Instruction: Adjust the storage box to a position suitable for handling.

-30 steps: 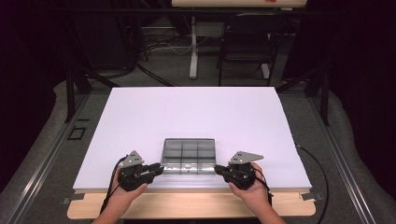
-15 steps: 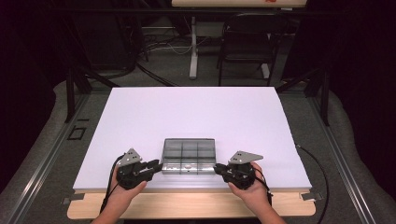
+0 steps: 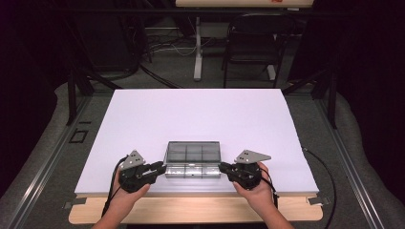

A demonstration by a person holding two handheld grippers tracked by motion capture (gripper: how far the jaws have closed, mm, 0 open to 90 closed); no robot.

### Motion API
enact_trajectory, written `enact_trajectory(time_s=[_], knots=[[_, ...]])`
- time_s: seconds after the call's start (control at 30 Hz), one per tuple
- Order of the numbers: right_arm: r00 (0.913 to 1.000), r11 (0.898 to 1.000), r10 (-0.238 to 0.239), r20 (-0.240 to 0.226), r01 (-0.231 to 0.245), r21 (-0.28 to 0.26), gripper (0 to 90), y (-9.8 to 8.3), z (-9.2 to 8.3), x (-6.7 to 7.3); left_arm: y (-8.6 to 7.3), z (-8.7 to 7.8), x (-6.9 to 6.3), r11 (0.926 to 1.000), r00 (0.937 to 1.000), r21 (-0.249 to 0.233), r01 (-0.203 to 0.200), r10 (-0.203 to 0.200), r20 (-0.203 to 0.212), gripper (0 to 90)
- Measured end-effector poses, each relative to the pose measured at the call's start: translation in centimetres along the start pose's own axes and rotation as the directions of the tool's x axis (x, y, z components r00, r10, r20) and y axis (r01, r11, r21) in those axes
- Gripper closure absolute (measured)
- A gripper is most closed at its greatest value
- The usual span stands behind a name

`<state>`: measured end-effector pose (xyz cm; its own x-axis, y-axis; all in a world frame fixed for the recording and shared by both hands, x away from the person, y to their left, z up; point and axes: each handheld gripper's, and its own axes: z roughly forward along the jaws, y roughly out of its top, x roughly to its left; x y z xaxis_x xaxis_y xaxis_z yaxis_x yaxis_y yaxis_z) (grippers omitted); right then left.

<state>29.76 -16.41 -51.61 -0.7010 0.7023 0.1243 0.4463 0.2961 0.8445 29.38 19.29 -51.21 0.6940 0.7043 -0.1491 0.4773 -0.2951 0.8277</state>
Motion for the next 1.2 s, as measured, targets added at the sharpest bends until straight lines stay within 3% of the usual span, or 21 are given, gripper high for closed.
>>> enact_trajectory(time_s=[0.2,0.57,0.9,1.2], knots=[[1.0,1.0,0.0,0.005,0.0,-0.01,83.4,0.4,0.0,-0.2,0.6,-0.2,-0.1,0.9997,0.9996,-0.003,-0.026,0.026,-0.012,71.7],[0.9999,1.0,0.009,-0.005,-0.01,-0.026,81.9,1.1,-0.2,-0.4,1.5,0.2,0.3,0.9996,0.9988,-0.013,-0.025,0.024,-0.044,70.2],[0.9996,0.999,-0.006,0.026,0.007,-0.032,76.5,2.0,0.1,-0.5,2.6,0.0,0.9,0.9991,0.998,-0.027,-0.033,0.031,-0.055,70.2],[0.9987,0.998,0.025,0.045,-0.022,-0.052,74.9,2.7,0.4,-0.9,3.6,0.1,1.1,0.9983,0.9979,-0.047,-0.035,0.032,-0.057,72.6]])
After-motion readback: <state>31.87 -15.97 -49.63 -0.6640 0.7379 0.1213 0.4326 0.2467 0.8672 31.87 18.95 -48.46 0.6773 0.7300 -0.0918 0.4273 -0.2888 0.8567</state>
